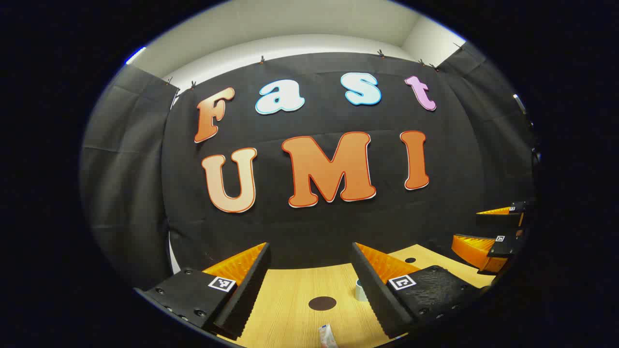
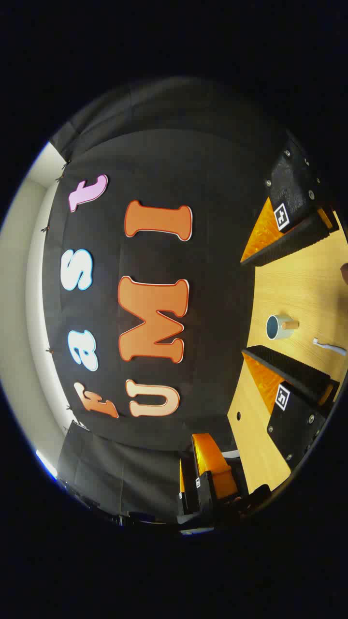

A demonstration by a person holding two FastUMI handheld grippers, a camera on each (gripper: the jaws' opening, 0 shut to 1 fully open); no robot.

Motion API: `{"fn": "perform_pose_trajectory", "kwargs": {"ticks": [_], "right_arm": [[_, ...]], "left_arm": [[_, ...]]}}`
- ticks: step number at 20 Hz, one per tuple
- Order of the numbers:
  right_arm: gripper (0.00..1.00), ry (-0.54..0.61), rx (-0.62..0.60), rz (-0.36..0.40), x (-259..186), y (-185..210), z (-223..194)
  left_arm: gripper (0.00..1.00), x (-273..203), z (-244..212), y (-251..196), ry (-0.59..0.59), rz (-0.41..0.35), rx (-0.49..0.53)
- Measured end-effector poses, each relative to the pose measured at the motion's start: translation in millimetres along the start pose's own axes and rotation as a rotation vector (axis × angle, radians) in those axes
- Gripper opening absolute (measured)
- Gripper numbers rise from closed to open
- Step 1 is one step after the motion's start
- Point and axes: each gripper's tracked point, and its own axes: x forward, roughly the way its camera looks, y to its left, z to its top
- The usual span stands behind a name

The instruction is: Put the toothbrush and toothpaste on the desktop into the cup, then pick up the cup and place it on the coaster on the desktop.

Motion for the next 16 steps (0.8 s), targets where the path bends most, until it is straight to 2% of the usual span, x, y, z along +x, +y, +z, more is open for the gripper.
{"fn": "perform_pose_trajectory", "kwargs": {"ticks": [6,11,14,16], "right_arm": [[0.99,0.006,-0.035,-0.047,1.5,16.8,8.8],[0.99,0.035,-0.064,-0.043,3.3,28.5,6.5],[0.99,0.091,-0.05,-0.034,4.0,30.0,-15.5],[0.99,0.183,-0.048,-0.025,8.1,32.8,-44.8]], "left_arm": [[0.99,14.7,-16.3,31.5,0.035,-0.005,-0.058],[0.99,20.4,-13.4,54.4,0.027,0.016,-0.043],[0.99,21.1,-19.0,53.6,0.041,0.013,-0.06],[0.99,20.9,-20.8,53.1,0.057,0.004,-0.054]]}}
